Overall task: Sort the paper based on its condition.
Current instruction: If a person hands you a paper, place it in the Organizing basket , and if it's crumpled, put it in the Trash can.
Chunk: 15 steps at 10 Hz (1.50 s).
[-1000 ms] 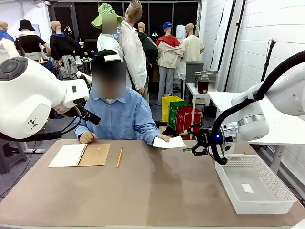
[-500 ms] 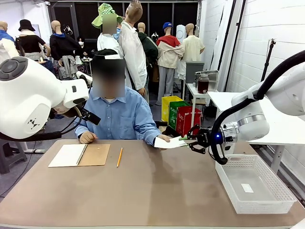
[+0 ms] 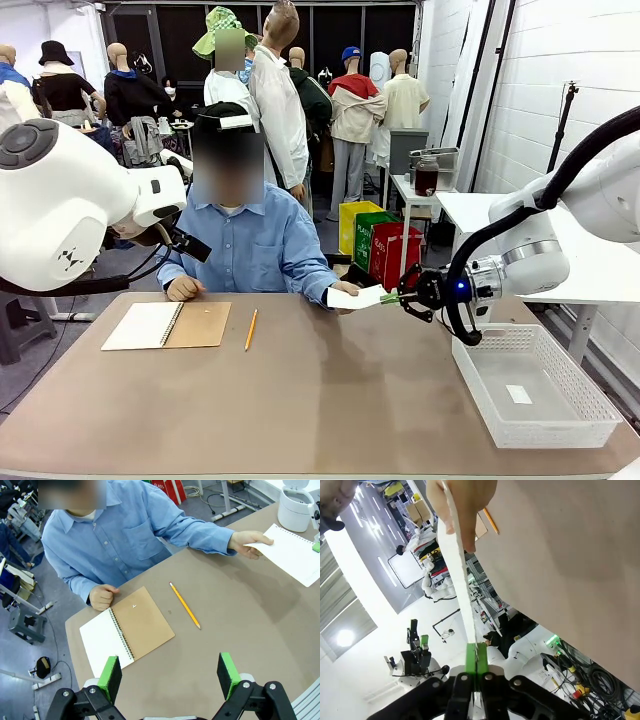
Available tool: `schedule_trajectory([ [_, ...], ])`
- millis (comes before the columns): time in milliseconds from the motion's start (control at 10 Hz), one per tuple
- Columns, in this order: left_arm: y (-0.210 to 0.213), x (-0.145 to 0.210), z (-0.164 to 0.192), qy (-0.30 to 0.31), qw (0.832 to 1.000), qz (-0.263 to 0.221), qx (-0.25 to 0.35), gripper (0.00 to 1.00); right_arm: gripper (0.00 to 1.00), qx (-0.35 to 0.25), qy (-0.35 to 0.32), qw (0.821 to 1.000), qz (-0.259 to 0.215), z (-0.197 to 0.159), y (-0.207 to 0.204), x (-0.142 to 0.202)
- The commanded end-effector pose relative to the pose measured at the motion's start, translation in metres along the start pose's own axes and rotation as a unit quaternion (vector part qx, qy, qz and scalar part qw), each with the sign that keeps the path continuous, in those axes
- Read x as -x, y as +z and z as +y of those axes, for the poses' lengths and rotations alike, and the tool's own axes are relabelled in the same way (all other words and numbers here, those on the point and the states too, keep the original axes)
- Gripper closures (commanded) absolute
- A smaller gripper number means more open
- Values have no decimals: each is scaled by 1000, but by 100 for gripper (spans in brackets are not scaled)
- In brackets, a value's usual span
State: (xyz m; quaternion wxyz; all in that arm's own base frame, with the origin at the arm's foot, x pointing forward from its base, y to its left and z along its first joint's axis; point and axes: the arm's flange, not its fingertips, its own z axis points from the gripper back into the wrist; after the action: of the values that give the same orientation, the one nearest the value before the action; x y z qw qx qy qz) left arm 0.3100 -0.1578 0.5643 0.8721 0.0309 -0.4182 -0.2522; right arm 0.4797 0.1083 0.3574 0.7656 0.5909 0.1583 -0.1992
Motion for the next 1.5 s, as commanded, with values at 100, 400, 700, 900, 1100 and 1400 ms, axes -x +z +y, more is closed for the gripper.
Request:
schedule_trajectory([
  [100, -1, 1, 0, -7, 1000, -2, -4, 0, 100, 25, 30, 999, -4, 9, 6, 5],
  [400, -1, 1, 0, -7, 1000, -2, -4, 0, 100, 116, 218, 969, -9, 50, 55, 17],
  [700, -1, 1, 0, -7, 1000, -2, -4, 0, 100, 214, 323, 922, -20, 79, 108, 34],
  [900, -1, 1, 0, -7, 1000, -2, -4, 0, 100, 284, 358, 889, -32, 80, 134, 38],
  [1100, -1, 1, 0, -7, 1000, -2, -4, 0, 100, 345, 374, 859, -64, 66, 151, 46],
  [1400, -1, 1, 0, -7, 1000, -2, -4, 0, 100, 402, 364, 837, -78, 39, 162, 67],
])
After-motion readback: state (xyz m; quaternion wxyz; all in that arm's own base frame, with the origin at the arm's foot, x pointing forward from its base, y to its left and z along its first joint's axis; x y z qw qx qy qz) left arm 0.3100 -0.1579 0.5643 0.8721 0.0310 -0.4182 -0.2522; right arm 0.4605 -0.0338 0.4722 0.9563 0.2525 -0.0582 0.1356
